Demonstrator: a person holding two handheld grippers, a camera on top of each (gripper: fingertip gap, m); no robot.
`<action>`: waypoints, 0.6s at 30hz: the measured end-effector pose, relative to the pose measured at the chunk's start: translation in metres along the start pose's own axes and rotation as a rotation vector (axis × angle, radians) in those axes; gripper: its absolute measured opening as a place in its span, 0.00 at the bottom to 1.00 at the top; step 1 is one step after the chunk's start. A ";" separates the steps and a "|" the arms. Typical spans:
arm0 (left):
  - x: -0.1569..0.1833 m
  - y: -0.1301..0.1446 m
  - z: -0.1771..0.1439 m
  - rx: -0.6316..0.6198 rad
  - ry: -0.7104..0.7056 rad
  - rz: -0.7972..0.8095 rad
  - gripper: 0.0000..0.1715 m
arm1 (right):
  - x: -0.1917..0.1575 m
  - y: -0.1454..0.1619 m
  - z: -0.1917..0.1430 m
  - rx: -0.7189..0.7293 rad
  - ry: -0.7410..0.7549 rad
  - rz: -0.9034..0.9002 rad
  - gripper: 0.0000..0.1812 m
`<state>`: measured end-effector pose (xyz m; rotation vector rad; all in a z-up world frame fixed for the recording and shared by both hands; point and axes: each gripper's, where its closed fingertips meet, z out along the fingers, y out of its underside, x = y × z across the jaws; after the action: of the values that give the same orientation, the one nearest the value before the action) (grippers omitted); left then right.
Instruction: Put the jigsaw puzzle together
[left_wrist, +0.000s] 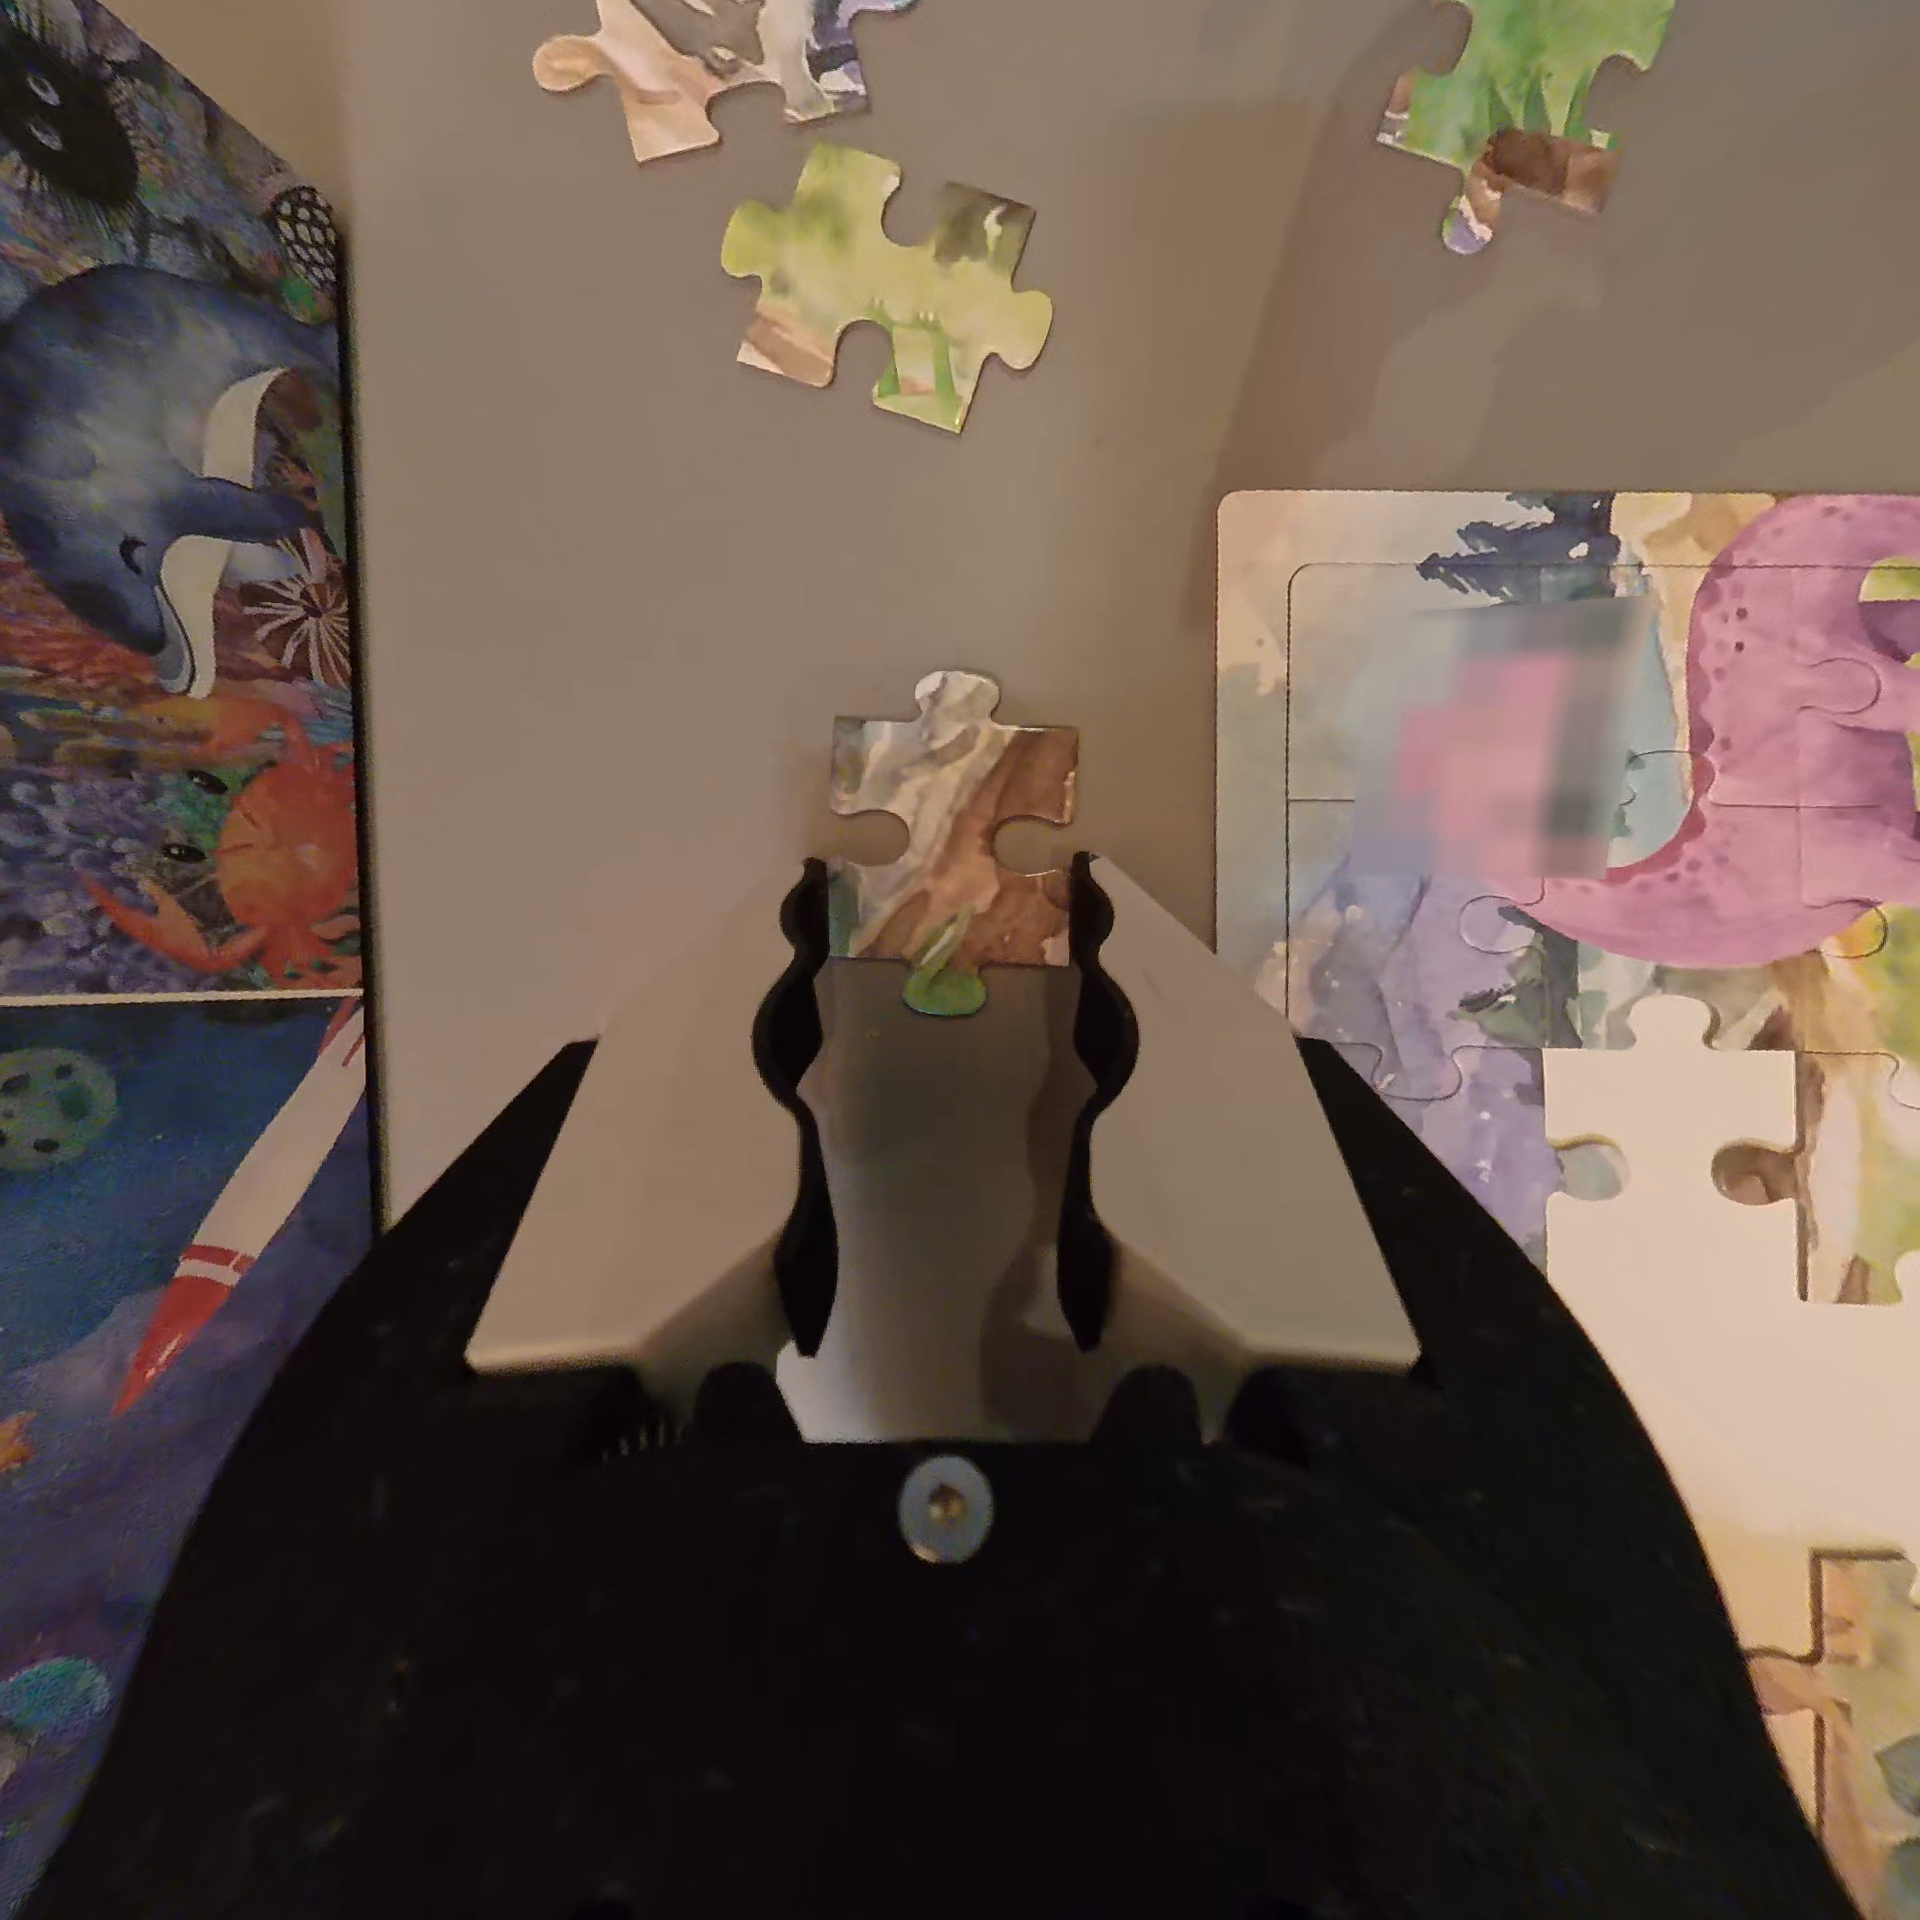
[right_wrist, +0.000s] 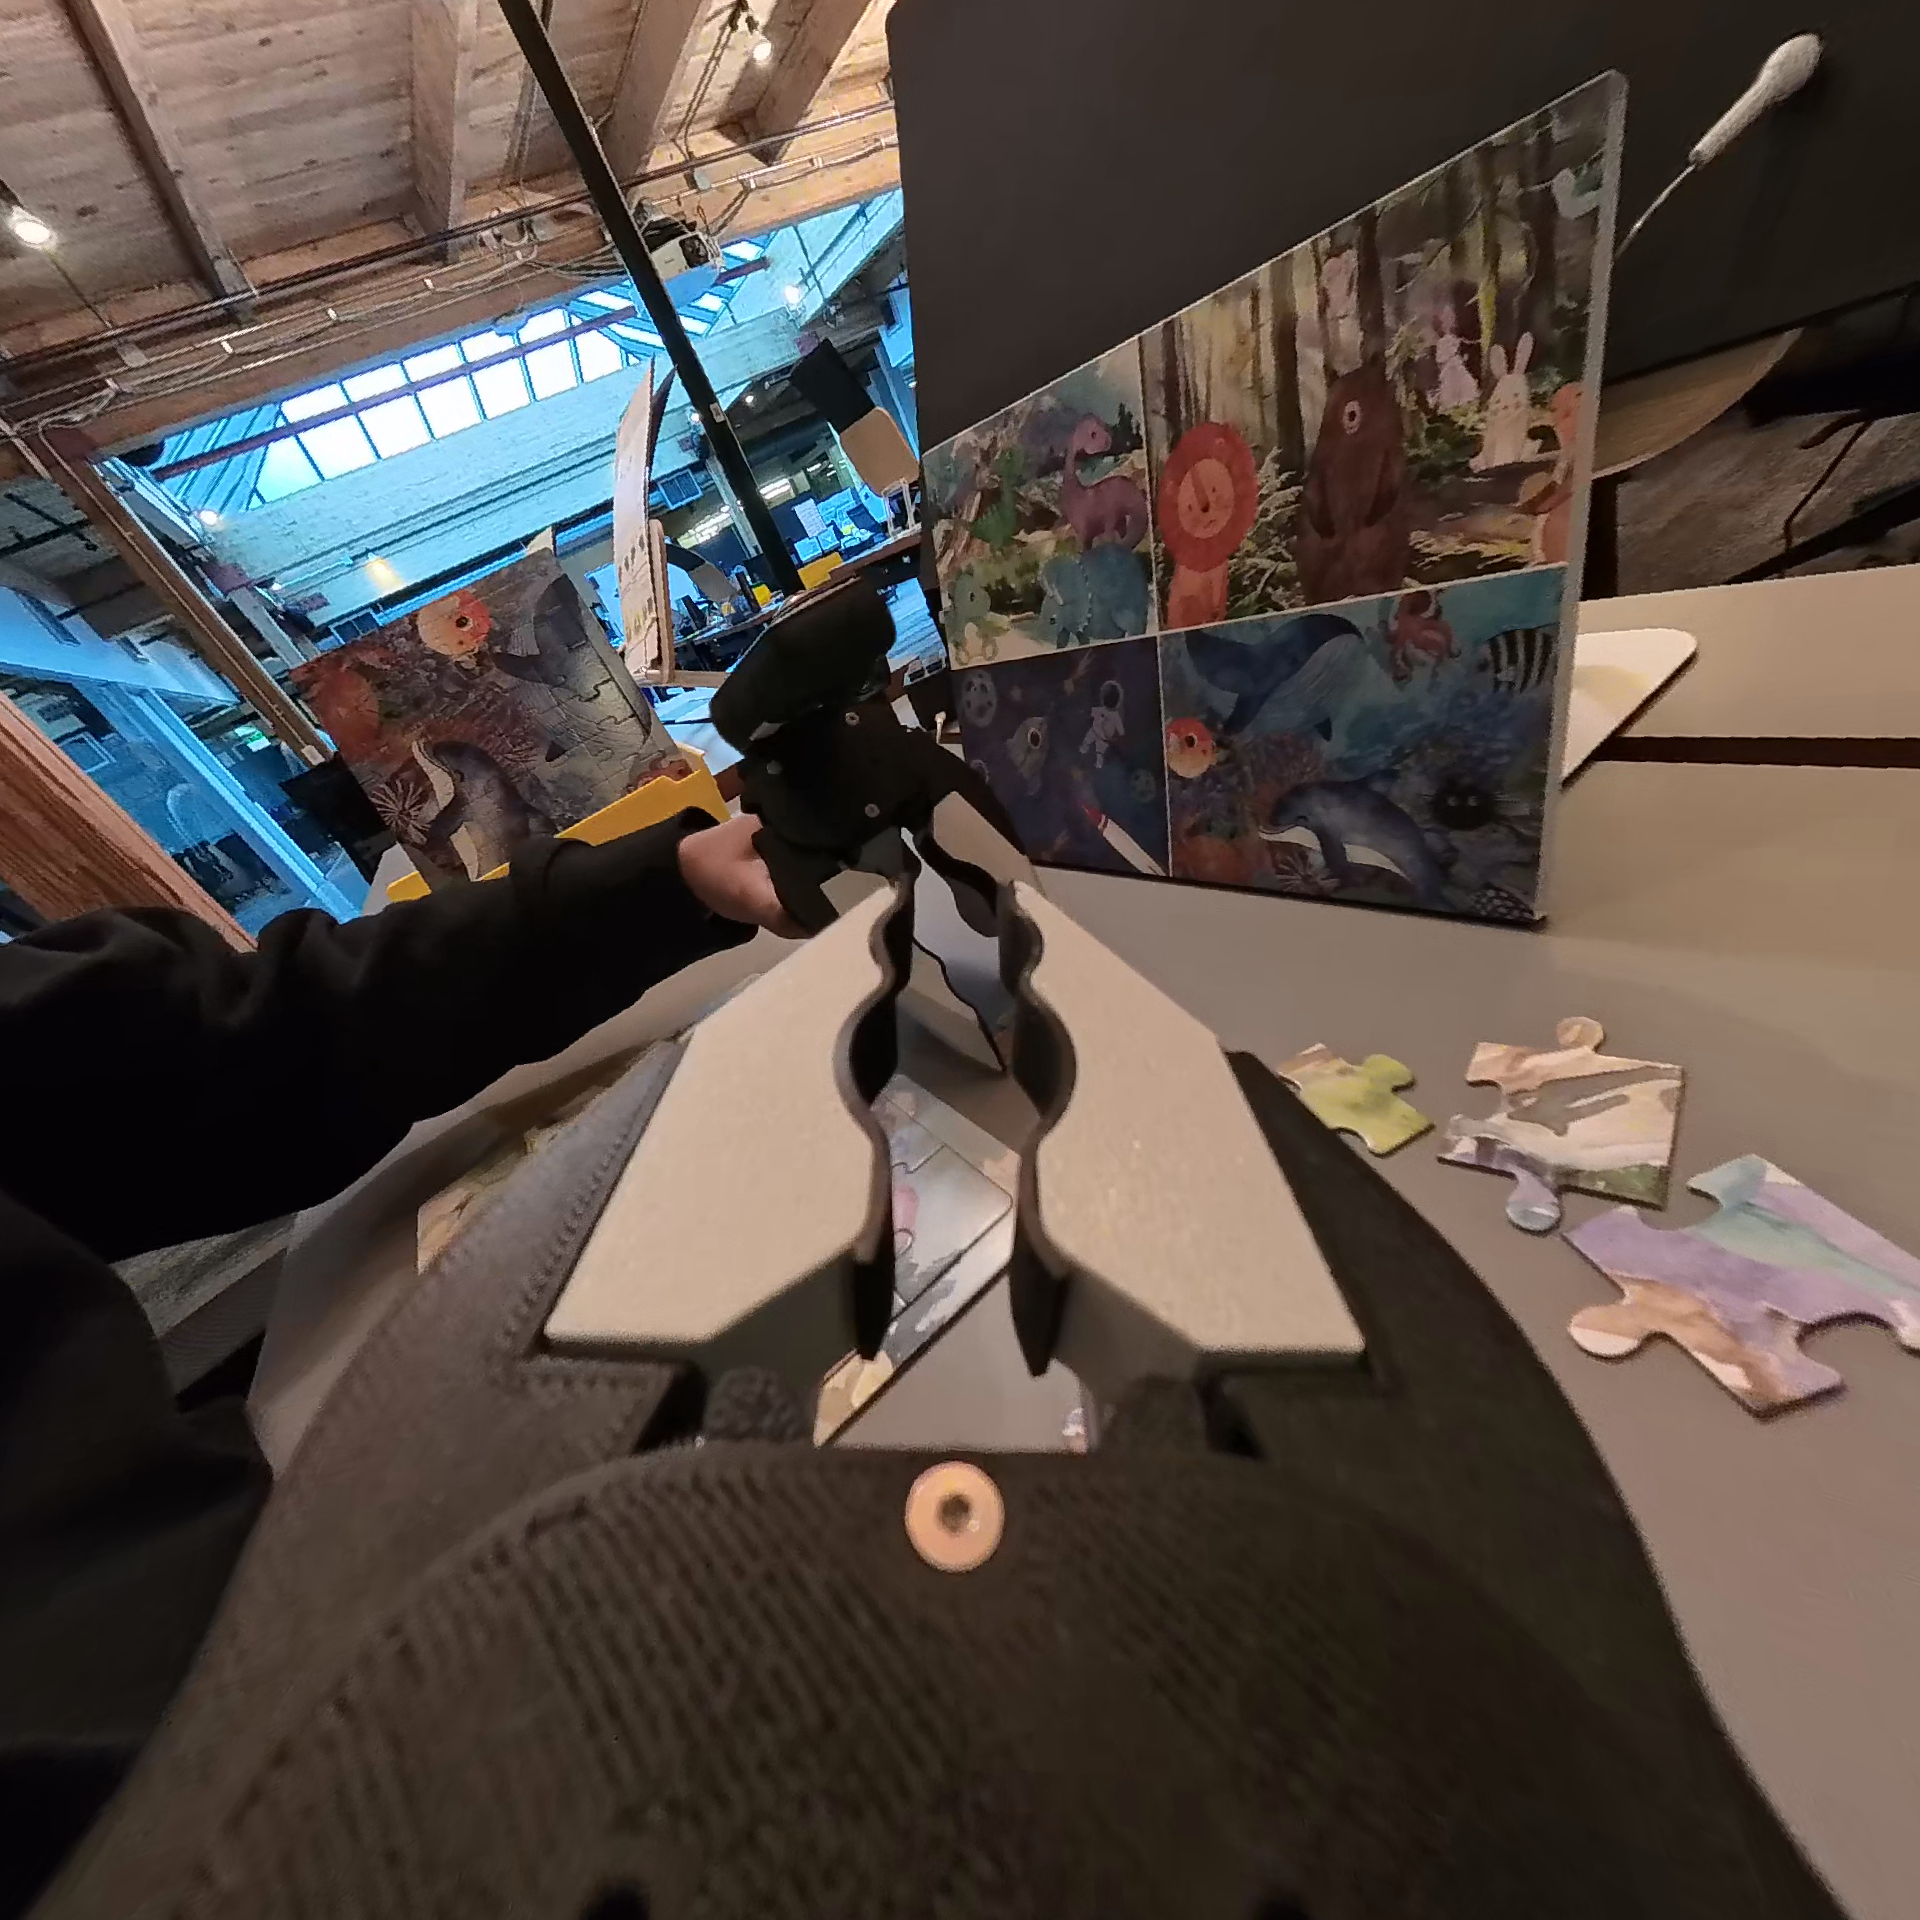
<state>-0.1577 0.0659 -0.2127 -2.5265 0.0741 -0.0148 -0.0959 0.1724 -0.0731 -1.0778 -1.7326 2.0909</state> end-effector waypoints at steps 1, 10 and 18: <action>-0.001 0.000 -0.001 0.000 -0.008 0.001 0.27 | 0.000 0.000 0.000 -0.002 0.001 -0.001 0.08; 0.010 -0.009 -0.030 0.068 -0.047 0.006 0.27 | 0.001 -0.001 -0.001 0.007 0.001 0.007 0.08; 0.085 0.005 -0.062 0.100 -0.068 0.007 0.27 | -0.002 -0.001 0.000 0.006 -0.008 0.004 0.08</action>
<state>-0.0750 0.0216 -0.1655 -2.4247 0.0533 0.0691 -0.0948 0.1713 -0.0713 -1.0733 -1.7280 2.1047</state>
